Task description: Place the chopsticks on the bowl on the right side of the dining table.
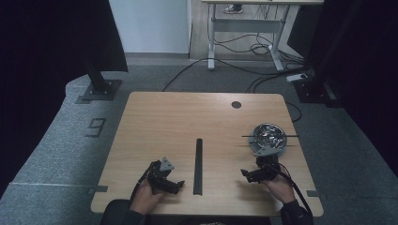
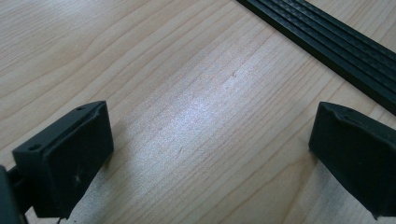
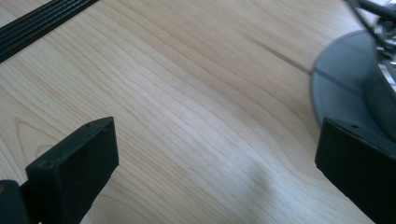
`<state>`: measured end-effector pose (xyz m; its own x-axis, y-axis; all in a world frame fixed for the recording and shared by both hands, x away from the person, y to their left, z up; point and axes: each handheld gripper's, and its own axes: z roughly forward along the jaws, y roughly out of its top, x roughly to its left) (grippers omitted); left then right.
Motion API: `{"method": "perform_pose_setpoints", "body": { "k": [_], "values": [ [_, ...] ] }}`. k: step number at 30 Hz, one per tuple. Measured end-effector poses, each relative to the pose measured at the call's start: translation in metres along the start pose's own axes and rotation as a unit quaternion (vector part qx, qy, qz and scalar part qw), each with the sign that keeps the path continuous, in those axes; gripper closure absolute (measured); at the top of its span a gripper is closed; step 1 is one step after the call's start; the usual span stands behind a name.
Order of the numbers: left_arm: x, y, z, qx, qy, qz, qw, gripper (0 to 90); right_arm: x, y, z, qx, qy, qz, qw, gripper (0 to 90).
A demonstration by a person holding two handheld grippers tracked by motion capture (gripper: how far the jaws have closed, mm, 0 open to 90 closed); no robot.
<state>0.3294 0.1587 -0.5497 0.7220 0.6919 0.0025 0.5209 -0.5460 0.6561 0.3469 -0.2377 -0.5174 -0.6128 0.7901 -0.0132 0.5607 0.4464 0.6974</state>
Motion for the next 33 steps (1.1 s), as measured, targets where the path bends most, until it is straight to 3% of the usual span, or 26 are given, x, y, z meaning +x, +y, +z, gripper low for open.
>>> {"method": "perform_pose_setpoints", "body": {
  "k": [33],
  "values": [
    [0.000, 0.000, 0.000, 0.000, 0.000, 0.000, 1.0000, 0.0, 0.058, 0.037, 0.050, 0.009, 0.047, -0.053, 0.9975, 0.0]
  ]
}}
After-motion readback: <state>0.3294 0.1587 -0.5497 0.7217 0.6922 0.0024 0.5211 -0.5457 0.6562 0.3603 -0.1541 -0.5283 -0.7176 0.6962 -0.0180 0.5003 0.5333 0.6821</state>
